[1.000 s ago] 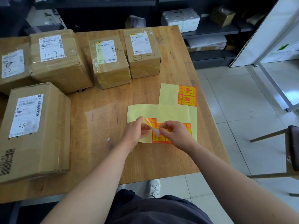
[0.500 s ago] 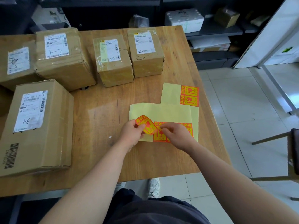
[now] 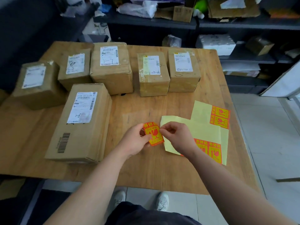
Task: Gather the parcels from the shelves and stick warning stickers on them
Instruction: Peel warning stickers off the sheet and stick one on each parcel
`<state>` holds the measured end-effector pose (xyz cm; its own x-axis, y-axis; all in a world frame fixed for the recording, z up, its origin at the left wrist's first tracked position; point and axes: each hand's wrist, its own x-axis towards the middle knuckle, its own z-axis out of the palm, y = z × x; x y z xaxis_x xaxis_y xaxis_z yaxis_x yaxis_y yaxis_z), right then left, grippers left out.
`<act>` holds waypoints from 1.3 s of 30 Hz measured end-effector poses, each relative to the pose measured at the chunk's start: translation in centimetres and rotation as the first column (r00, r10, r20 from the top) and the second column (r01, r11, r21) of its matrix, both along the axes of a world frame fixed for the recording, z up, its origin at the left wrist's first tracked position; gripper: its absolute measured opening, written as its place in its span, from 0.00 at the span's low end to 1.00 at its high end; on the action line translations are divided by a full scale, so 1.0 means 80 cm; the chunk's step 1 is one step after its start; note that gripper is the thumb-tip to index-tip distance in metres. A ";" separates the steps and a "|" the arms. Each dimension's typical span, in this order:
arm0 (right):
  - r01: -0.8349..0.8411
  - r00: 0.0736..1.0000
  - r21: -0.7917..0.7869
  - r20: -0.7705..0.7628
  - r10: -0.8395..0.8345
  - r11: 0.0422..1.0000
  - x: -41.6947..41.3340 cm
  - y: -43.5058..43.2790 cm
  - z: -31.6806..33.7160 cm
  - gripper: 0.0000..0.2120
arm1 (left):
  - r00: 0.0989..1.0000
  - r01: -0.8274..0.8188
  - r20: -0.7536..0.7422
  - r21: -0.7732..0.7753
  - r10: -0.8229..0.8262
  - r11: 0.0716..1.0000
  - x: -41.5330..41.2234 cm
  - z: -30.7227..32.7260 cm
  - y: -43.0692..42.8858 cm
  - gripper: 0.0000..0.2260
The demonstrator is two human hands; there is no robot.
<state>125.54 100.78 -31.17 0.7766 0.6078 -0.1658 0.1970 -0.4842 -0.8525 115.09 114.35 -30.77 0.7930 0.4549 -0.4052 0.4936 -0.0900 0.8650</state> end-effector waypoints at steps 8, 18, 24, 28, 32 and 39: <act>-0.001 0.989 0.094 -0.146 0.015 0.996 -0.070 0.105 0.047 0.06 | 0.991 -0.115 0.072 -0.010 0.116 0.993 -0.080 0.046 0.108 0.09; 0.164 0.936 0.060 -0.323 -0.137 0.985 -0.149 0.220 0.045 0.10 | 0.966 -0.232 0.143 0.104 0.216 0.967 -0.142 0.040 0.215 0.05; 0.254 0.931 0.001 -0.270 -0.244 0.967 -0.167 0.242 0.035 0.12 | 0.993 -0.109 0.088 0.353 0.083 0.929 -0.146 0.029 0.244 0.06; 0.294 0.929 -0.050 -0.221 -0.297 0.955 -0.167 0.252 0.033 0.13 | 0.998 -0.047 -0.018 0.460 0.062 0.887 -0.138 0.027 0.251 0.11; 0.323 0.926 -0.092 -0.174 -0.334 0.942 -0.162 0.258 0.029 0.13 | 0.994 -0.018 -0.080 0.510 0.068 0.860 -0.131 0.026 0.254 0.11; 0.340 0.922 -0.120 -0.155 -0.356 0.933 -0.160 0.262 0.027 0.11 | 0.983 0.045 -0.170 0.612 0.075 0.789 -0.125 0.031 0.252 0.12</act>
<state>112.72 121.72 -29.03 0.8914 0.2809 -0.3556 -0.1428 -0.5707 -0.8087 105.09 134.48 -28.27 0.7268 0.6657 -0.1690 0.6368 -0.5609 0.5290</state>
